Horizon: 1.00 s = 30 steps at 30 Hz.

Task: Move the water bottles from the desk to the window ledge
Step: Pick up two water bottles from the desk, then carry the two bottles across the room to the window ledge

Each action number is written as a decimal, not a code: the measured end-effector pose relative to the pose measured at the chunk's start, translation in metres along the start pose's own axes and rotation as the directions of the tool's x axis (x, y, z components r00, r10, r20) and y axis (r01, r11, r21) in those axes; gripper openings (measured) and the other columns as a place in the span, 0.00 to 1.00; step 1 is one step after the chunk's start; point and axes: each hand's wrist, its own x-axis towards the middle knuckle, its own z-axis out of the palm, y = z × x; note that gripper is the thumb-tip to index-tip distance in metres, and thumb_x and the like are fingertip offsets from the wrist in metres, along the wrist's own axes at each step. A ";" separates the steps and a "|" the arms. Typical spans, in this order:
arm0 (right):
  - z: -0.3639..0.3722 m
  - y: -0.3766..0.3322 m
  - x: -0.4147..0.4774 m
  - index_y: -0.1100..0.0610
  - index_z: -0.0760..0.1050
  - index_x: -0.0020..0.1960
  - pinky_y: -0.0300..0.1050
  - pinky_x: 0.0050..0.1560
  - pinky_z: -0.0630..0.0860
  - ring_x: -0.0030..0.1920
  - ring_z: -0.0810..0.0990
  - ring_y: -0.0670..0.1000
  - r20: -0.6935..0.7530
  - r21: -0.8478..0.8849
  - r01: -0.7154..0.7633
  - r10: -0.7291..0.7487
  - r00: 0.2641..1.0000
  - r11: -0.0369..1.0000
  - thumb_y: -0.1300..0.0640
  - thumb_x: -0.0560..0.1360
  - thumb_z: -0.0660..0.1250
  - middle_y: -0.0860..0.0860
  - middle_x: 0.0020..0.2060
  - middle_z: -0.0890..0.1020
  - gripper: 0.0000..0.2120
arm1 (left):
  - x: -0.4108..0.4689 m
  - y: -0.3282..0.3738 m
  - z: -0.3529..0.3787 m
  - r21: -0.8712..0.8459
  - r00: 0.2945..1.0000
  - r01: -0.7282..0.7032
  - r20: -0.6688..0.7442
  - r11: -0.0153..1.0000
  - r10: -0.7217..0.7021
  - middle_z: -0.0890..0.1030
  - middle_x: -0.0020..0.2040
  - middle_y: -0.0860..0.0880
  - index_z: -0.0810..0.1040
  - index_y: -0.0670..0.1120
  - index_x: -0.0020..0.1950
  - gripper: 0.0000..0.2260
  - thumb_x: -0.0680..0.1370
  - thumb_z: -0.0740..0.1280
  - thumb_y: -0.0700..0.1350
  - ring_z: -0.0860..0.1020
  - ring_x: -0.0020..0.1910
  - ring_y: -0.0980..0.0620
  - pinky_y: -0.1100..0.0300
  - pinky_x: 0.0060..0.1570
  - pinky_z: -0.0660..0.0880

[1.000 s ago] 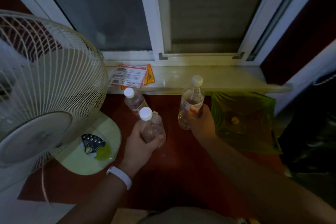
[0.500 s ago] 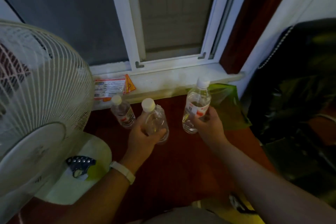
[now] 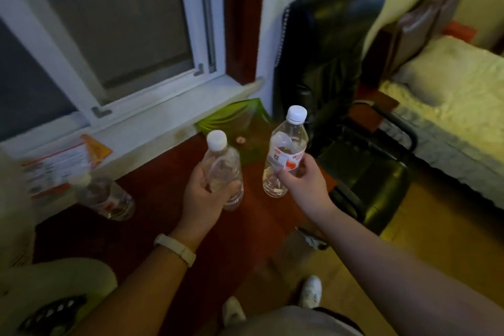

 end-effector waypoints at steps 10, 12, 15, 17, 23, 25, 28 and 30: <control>-0.129 0.023 -0.042 0.50 0.70 0.66 0.34 0.44 0.76 0.52 0.80 0.42 -0.189 0.116 -0.034 0.055 0.980 0.993 0.53 0.74 0.73 0.43 0.54 0.81 0.23 | -0.030 0.032 0.117 0.048 0.963 -0.054 0.268 0.997 0.040 0.84 0.52 0.58 0.76 0.60 0.58 0.27 0.67 0.78 0.36 0.82 0.54 0.59 0.67 0.47 0.78; -0.162 0.033 -0.051 0.50 0.70 0.67 0.39 0.49 0.79 0.54 0.81 0.44 -0.199 0.128 -0.046 0.071 0.977 0.991 0.53 0.73 0.74 0.44 0.54 0.81 0.25 | -0.042 0.036 0.149 0.068 0.952 -0.050 0.306 0.996 0.027 0.84 0.51 0.57 0.76 0.60 0.56 0.26 0.68 0.78 0.34 0.82 0.52 0.62 0.67 0.47 0.77; -0.218 0.046 -0.071 0.48 0.71 0.66 0.42 0.54 0.79 0.56 0.80 0.42 -0.206 0.115 -0.024 0.048 0.977 0.993 0.53 0.72 0.75 0.42 0.56 0.81 0.25 | -0.063 0.044 0.202 0.135 0.926 -0.070 0.378 0.988 0.014 0.81 0.52 0.59 0.75 0.64 0.53 0.26 0.68 0.79 0.37 0.80 0.51 0.66 0.64 0.49 0.75; -0.258 0.057 -0.084 0.46 0.71 0.65 0.40 0.53 0.78 0.56 0.80 0.41 -0.201 0.120 -0.024 0.048 0.978 0.992 0.52 0.71 0.75 0.41 0.56 0.81 0.25 | -0.079 0.050 0.241 0.154 0.906 -0.090 0.424 0.984 0.016 0.81 0.52 0.59 0.75 0.64 0.52 0.25 0.68 0.79 0.39 0.80 0.50 0.66 0.63 0.48 0.75; -0.361 0.090 -0.125 0.48 0.73 0.64 0.45 0.56 0.80 0.56 0.81 0.42 -0.310 0.124 -0.033 0.070 0.948 0.992 0.52 0.70 0.76 0.43 0.55 0.82 0.25 | -0.121 0.057 0.352 0.152 0.809 -0.123 0.588 0.981 0.010 0.80 0.57 0.56 0.74 0.62 0.56 0.25 0.68 0.79 0.40 0.80 0.56 0.56 0.55 0.53 0.77; -0.391 0.100 -0.143 0.48 0.73 0.61 0.41 0.53 0.80 0.53 0.81 0.40 -0.384 0.117 -0.032 0.076 0.920 0.993 0.54 0.70 0.76 0.43 0.53 0.82 0.22 | -0.136 0.060 0.389 0.144 0.762 -0.141 0.648 0.979 0.015 0.80 0.57 0.56 0.74 0.62 0.55 0.25 0.68 0.79 0.40 0.80 0.54 0.58 0.59 0.51 0.76; -0.435 0.118 -0.168 0.41 0.73 0.56 0.38 0.48 0.79 0.51 0.81 0.39 -0.481 0.105 -0.067 0.109 0.870 0.992 0.55 0.71 0.76 0.41 0.51 0.82 0.19 | -0.158 0.062 0.442 0.112 0.699 -0.167 0.714 0.980 0.038 0.81 0.53 0.57 0.74 0.60 0.54 0.23 0.69 0.78 0.38 0.81 0.50 0.64 0.65 0.47 0.75; -0.460 0.129 -0.181 0.39 0.71 0.53 0.39 0.47 0.79 0.52 0.79 0.41 -0.553 0.109 -0.100 0.144 0.821 0.989 0.54 0.71 0.75 0.39 0.50 0.80 0.18 | -0.171 0.062 0.474 0.093 0.643 -0.167 0.765 0.982 0.037 0.81 0.53 0.56 0.74 0.59 0.55 0.23 0.70 0.77 0.37 0.81 0.49 0.65 0.66 0.46 0.76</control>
